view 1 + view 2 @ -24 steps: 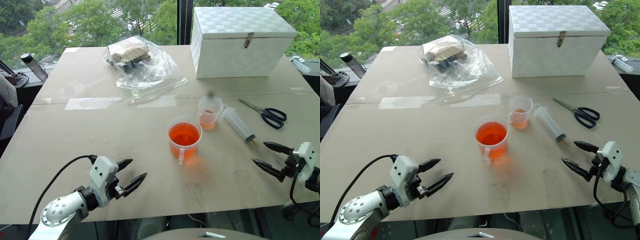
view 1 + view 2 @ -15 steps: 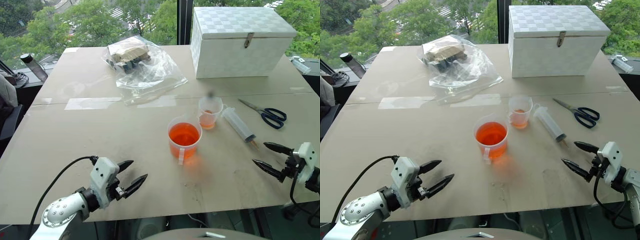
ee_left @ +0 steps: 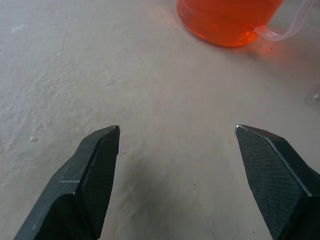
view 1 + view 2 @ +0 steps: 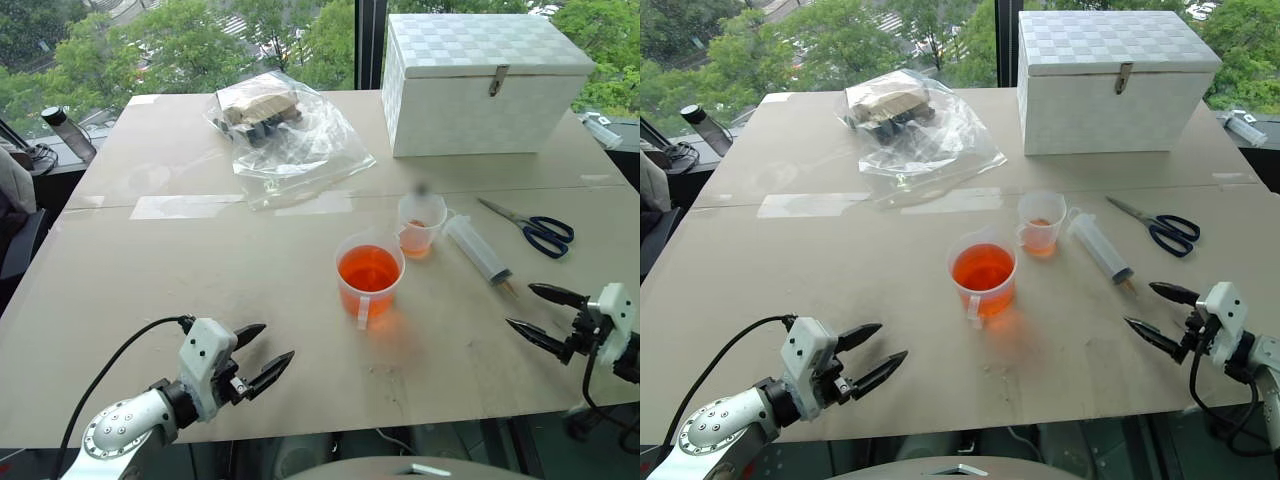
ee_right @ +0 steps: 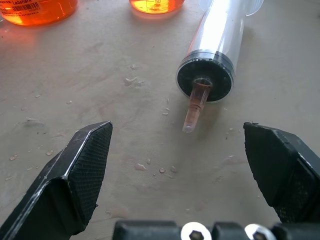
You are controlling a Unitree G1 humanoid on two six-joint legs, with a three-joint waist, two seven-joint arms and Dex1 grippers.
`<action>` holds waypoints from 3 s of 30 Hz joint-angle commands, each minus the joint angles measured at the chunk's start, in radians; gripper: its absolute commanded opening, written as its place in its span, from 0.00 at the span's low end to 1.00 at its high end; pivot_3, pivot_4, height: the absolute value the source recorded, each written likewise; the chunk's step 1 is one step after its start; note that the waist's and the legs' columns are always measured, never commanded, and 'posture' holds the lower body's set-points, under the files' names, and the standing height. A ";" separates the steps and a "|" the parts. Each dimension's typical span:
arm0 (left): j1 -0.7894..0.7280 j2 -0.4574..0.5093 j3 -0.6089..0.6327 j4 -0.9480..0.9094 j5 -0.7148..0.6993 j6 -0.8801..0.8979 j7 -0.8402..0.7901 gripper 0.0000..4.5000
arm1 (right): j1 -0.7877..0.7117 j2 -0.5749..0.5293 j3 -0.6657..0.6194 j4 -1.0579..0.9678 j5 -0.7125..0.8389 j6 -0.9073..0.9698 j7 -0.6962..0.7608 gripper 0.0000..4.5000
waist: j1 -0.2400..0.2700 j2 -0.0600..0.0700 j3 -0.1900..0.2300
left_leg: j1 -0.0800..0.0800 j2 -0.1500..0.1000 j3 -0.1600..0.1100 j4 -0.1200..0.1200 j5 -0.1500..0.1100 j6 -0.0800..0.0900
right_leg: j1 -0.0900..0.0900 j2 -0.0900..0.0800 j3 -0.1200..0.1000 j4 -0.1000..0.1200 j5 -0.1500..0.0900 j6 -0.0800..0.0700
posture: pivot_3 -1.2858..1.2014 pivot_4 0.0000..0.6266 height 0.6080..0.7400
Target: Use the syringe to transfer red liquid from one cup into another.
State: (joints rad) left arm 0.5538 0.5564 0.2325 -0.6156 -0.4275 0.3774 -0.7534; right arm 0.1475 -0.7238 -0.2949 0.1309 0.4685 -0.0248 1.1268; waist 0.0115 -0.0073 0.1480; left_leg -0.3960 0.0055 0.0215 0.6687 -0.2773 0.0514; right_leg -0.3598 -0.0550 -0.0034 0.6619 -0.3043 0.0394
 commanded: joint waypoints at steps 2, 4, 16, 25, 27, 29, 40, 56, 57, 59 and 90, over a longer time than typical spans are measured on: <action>-0.022 0.021 0.027 -0.031 -0.019 -0.010 -0.002 0.84 | -0.051 -0.046 -0.043 -0.036 0.026 0.060 -0.016 0.99 | 0.000 0.000 0.000 | 0.000 0.000 0.000 0.000 0.000 0.000 | 0.000 0.000 0.000 0.000 0.000 0.000 | 0.52 0.24 1.00; -0.068 0.046 0.065 -0.045 -0.069 0.019 -0.010 0.84 | -0.105 -0.093 -0.034 -0.068 0.032 0.150 -0.038 0.99 | 0.000 0.000 0.000 | 0.000 0.000 0.000 0.000 0.000 0.000 | 0.000 0.000 0.000 0.000 0.000 0.000 | 0.52 0.24 1.00; -0.409 0.344 0.221 -0.089 -0.410 0.220 -0.117 0.84 | -0.692 -0.203 0.290 -0.227 0.021 0.964 -0.277 0.99 | -0.012 0.004 0.002 | -0.007 0.000 -0.001 -0.001 0.003 -0.004 | -0.004 0.000 -0.002 -0.004 0.001 0.001 | 0.52 0.24 1.00; -0.643 0.477 0.227 -0.084 -0.604 0.308 -0.149 0.84 | -1.047 -0.150 0.611 -0.086 -0.055 1.372 -0.317 0.99 | -0.024 0.003 0.003 | -0.020 -0.001 -0.001 0.000 0.003 -0.005 | -0.019 0.001 -0.001 0.000 0.001 0.001 | 0.52 0.24 1.00; -0.705 0.495 0.225 -0.079 -0.670 0.326 -0.146 0.84 | -1.101 -0.142 0.699 -0.036 -0.089 1.361 -0.287 0.99 | -0.024 0.002 0.004 | -0.020 -0.001 0.000 0.000 0.003 -0.005 | -0.020 0.001 -0.001 0.000 0.001 0.001 | 0.52 0.24 1.00; -0.747 0.505 0.217 -0.076 -0.705 0.341 -0.137 0.84 | -1.144 -0.128 0.747 0.008 -0.107 1.356 -0.261 0.99 | -0.024 0.002 0.005 | -0.020 -0.001 0.000 0.001 0.003 -0.005 | -0.020 0.002 -0.001 0.000 0.001 0.001 | 0.52 0.24 1.00; -0.838 0.565 0.157 -0.135 -0.748 0.427 -0.012 0.84 | -1.399 0.073 0.966 0.483 -0.300 1.213 -0.130 0.99 | -0.028 0.001 0.006 | -0.020 -0.001 0.000 0.001 0.004 -0.006 | -0.020 0.004 0.000 0.002 0.001 0.002 | 0.52 0.24 1.00; -0.934 0.650 0.128 -0.126 -0.828 0.497 0.136 0.84 | -1.451 0.079 0.876 0.615 -0.416 1.168 -0.004 0.34 | -0.028 -0.001 0.007 | -0.020 -0.001 0.000 0.002 0.004 -0.007 | -0.021 0.004 -0.001 0.003 0.002 0.002 | 0.52 0.24 1.00; -0.938 0.644 0.130 -0.111 -0.819 0.492 0.141 0.84 | -1.458 0.060 0.839 0.591 -0.400 1.190 -0.001 0.34 | -0.027 -0.001 0.007 | -0.020 -0.001 0.000 0.002 0.004 -0.007 | -0.021 0.005 -0.001 0.002 0.002 0.002 | 0.52 0.24 1.00; -0.941 0.629 0.132 -0.081 -0.785 0.481 0.155 0.84 | -1.444 0.001 0.776 0.501 -0.375 1.184 0.020 0.34 | -0.021 0.001 0.009 | -0.020 -0.001 0.000 0.002 0.004 -0.007 | -0.021 0.004 -0.001 0.002 0.002 0.002 | 0.52 0.24 1.00; -1.493 0.353 0.025 0.331 -0.739 0.528 -0.064 0.84 | -0.778 0.556 0.116 -0.765 0.354 0.992 -0.428 0.34 | -0.035 -0.003 0.008 | -0.019 -0.001 -0.002 0.007 0.006 -0.009 | -0.021 0.006 -0.003 0.017 0.001 0.002 | 0.52 0.24 1.00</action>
State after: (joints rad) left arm -0.9416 0.8927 0.2252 -0.2499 -1.1440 0.8994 -0.8061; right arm -0.6419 -0.1495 -0.2148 -0.5882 0.8404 1.0459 0.6765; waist -0.0230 -0.0099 0.1561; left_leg -0.4148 0.0041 0.0197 0.6758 -0.2713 0.0420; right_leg -0.3811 -0.0485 -0.0062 0.6784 -0.3030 0.0418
